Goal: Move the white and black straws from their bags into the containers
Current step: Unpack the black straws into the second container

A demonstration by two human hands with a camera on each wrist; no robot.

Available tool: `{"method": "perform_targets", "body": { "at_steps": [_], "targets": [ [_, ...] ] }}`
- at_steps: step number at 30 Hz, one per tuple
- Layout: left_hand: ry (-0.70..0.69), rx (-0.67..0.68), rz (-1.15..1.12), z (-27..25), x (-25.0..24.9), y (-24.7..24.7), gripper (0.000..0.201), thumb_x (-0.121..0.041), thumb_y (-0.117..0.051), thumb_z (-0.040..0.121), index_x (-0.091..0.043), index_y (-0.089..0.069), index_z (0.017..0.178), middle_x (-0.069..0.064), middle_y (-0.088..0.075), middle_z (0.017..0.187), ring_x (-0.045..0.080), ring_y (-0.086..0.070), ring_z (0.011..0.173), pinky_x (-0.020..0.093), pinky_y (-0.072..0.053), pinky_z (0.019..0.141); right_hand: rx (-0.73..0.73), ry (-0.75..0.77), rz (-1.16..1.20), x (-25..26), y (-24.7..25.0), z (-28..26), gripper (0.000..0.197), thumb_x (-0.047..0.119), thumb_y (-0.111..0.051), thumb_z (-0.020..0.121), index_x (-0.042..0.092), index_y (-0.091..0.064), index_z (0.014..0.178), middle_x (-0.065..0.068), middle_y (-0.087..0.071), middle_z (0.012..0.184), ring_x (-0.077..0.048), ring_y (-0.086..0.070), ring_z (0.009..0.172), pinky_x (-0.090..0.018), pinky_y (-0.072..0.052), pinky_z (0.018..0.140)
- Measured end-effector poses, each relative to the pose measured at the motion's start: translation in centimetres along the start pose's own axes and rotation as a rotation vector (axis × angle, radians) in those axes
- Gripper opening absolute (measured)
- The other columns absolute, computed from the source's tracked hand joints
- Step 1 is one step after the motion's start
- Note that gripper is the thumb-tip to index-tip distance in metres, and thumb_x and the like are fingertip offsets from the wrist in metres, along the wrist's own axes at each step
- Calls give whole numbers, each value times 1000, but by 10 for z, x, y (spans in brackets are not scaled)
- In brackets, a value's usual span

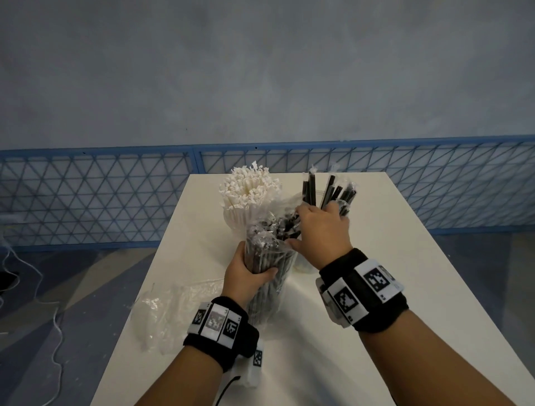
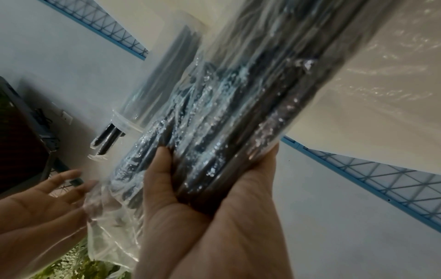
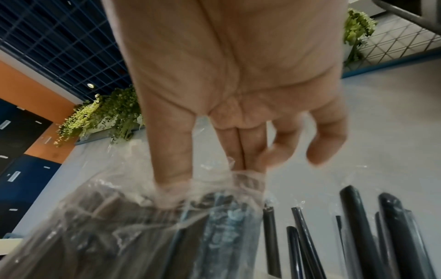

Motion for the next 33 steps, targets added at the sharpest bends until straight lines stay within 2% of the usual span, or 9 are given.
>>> {"method": "perform_targets", "body": {
  "at_steps": [2,4,6,8,13,17,22,25,33],
  "targets": [
    [-6,4,0,1,0,0,53,-24,-82,53,-36,-54,97,-4,-69,102,16,-65,99,44,-52,92,23,-6,31,-2,-5,1,63,39,-63,83,7,-37,131,-9,-43,135,-34,-40,122,-43,-38,100],
    [-7,14,-3,1,1,-1,55,-24,-82,52,-37,-54,98,-3,-69,103,16,-65,100,44,-53,92,46,17,203,-3,-8,3,64,27,-66,84,4,-33,133,-14,-38,136,-31,-45,118,-28,-34,100],
    [-1,13,-19,1,2,0,56,-24,-83,51,-36,-54,98,-3,-69,102,17,-65,99,46,-53,91,48,27,396,-7,-10,4,66,12,-70,78,5,-36,134,-13,-39,134,-26,-47,117,-12,-29,89],
    [12,25,-49,1,1,3,61,-26,-85,47,-35,-54,99,-2,-69,103,17,-66,100,47,-52,92,8,7,551,-11,-14,6,68,4,-71,73,8,-41,135,-10,-46,131,-22,-50,116,-6,-26,81],
    [51,37,-134,3,4,10,83,-29,-87,39,-25,-54,116,2,-69,110,22,-65,105,49,-52,94,8,-34,842,-12,-23,7,66,7,-78,69,12,-51,129,0,-60,122,-11,-61,98,-17,-45,84],
    [61,37,-153,5,8,12,89,-28,-87,41,-18,-53,123,4,-69,113,23,-65,107,50,-51,94,-18,66,622,-12,-24,7,56,30,-77,73,17,-57,124,1,-63,111,-5,-53,86,-14,-37,77],
    [58,45,-145,7,10,12,83,-18,-86,45,-15,-54,121,4,-70,109,20,-67,103,46,-54,91,-44,122,531,-8,-28,7,46,28,-75,75,7,-57,112,1,-52,93,-22,-56,88,-15,-28,66],
    [51,58,-125,8,11,10,78,-11,-83,49,-16,-53,121,1,-70,107,18,-67,101,43,-54,90,62,117,430,-8,-30,9,37,39,-68,80,9,-60,100,-9,-61,96,-22,-56,91,-20,-28,65],
    [5,117,-68,7,8,6,74,-11,-81,48,-28,-52,114,-6,-69,102,9,-66,97,32,-54,86,104,105,456,-13,-37,12,62,37,-74,75,5,-52,124,-11,-51,114,-25,-51,105,-19,-32,77]
  ]
}}
Point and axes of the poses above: each hand's wrist, its own z-axis towards the middle knuckle, its own y-axis out of the back of the hand, x = y × z, the point moved 3 cm from there along z, towards the middle knuckle
